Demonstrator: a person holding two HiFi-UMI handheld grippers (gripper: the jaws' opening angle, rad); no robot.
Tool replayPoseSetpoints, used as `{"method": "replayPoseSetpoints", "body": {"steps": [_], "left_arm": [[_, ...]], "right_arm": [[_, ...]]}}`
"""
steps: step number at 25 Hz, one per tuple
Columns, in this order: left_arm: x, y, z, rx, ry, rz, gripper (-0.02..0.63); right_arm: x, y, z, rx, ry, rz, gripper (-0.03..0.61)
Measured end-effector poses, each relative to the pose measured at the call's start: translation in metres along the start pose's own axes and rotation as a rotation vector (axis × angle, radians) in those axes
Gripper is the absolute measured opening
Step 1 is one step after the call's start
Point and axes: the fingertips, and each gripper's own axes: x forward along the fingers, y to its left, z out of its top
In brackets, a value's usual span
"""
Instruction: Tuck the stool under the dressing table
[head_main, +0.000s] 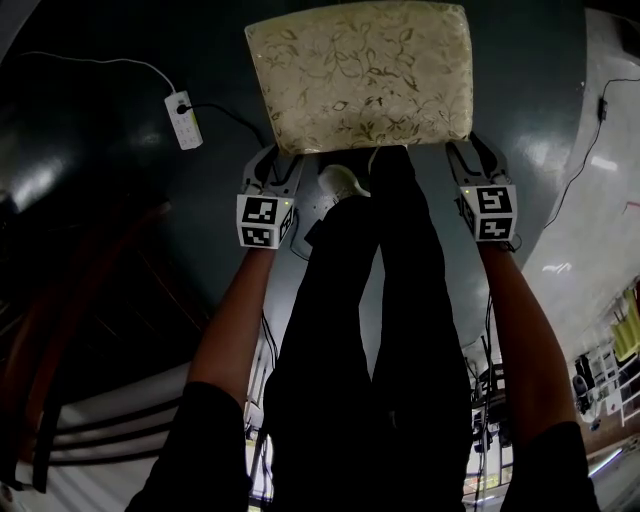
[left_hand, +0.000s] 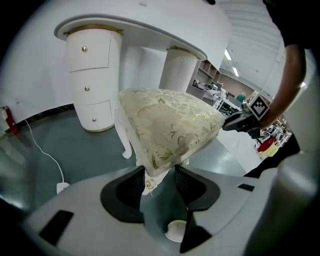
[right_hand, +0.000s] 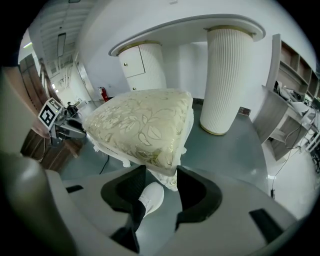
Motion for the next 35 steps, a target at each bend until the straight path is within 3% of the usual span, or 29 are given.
{"method": "replayPoseSetpoints", "body": {"steps": [12,22,35], "left_arm": [[0.002,0.003,-0.003,-0.054,0.067,0.045,0.189],[0.002,0.005,0.0,-0.038,0.096,0.048,0.187],[0.003,0.003,-0.005,-0.041,0.168,0.102,0.187]], "right_arm": [[0.001,0.002,-0.001,0.004,0.068,-0.012,0.206],[-0.002,0.003,-0.004,-0.012,0.096,0.0,0.206],[-0.002,-0.004,0.001,-0.048,0.043,0.036,0.193]]}}
